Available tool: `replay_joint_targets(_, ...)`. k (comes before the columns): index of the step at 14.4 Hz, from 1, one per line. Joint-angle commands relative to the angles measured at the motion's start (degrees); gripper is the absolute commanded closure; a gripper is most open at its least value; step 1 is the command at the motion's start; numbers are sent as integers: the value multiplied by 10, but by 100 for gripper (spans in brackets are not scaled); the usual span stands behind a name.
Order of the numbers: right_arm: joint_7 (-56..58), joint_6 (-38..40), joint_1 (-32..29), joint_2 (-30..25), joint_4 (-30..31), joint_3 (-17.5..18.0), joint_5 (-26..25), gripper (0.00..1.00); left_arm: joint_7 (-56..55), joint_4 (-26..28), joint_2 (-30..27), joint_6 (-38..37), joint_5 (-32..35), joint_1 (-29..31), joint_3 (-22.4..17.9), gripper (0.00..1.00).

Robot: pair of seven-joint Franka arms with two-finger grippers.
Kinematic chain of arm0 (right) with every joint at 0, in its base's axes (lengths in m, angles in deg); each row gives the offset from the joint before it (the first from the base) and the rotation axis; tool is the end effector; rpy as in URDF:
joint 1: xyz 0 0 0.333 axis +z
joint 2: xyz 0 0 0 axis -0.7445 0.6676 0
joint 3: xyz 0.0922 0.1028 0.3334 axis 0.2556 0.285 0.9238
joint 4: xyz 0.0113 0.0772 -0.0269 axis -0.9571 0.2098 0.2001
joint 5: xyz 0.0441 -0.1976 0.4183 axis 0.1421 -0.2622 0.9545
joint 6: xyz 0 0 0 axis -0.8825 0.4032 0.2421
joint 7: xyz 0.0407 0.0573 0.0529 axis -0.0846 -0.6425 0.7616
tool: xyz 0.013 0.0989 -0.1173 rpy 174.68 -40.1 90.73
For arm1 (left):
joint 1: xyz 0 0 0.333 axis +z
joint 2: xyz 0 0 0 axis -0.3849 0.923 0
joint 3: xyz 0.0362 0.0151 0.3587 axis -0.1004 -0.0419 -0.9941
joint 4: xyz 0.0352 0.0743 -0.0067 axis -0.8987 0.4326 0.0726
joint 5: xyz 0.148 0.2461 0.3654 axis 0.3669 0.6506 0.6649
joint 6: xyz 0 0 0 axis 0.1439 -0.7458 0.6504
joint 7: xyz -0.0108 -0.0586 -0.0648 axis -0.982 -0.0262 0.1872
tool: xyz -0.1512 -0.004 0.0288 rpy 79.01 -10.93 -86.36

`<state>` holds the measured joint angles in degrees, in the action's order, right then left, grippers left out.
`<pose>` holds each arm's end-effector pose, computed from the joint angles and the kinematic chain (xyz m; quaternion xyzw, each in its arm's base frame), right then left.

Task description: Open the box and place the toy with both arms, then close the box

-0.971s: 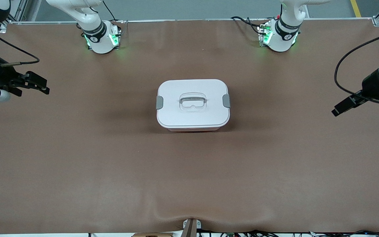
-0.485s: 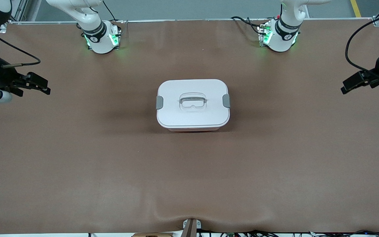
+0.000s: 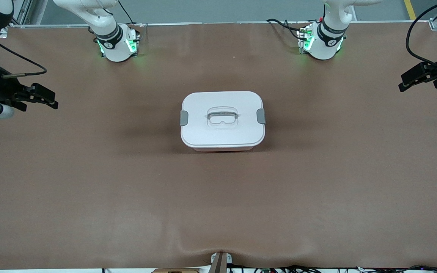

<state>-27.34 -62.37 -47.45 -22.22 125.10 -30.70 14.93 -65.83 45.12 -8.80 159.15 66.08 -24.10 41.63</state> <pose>0.6257 0.0236 0.5953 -0.9993 -0.0199 0.0226 0.0243 0.5986 -0.0133 0.6532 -0.9989 -0.0427 0.0200 0.0009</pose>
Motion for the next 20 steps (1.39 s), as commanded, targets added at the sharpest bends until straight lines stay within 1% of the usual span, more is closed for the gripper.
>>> replay_joint_targets(1, -5, -1, 2, -5, 3, 1, -8, 0, 31, 3, -7, 1, 12, -6, -5, 0)
replay_joint_targets(3, -5, -1, 2, -5, 3, 1, -8, 0, 38, 6, -10, 1, 9, -6, -13, 0)
replay_joint_targets(6, -5, -2, 2, -4, 2, 1, -9, 0, 40, 6, -13, 1, 5, -6, -14, 0)
replay_joint_targets(9, -5, -1, 4, -4, 2, 2, -8, 0, 68, 7, -12, 5, 6, -5, -15, 0)
replay_joint_targets(12, -4, -2, 4, -4, 0, 2, -9, 0, 29, 8, -13, 6, 6, -2, -16, 0)
replay_joint_targets(13, -4, -1, 5, -4, -1, 2, -10, 0, 24, 8, -13, 6, 7, -2, -22, 0)
replay_joint_targets(20, -4, 0, 10, -4, -1, 2, -13, 0, 23, 8, -13, 6, 2, -3, -23, 0)
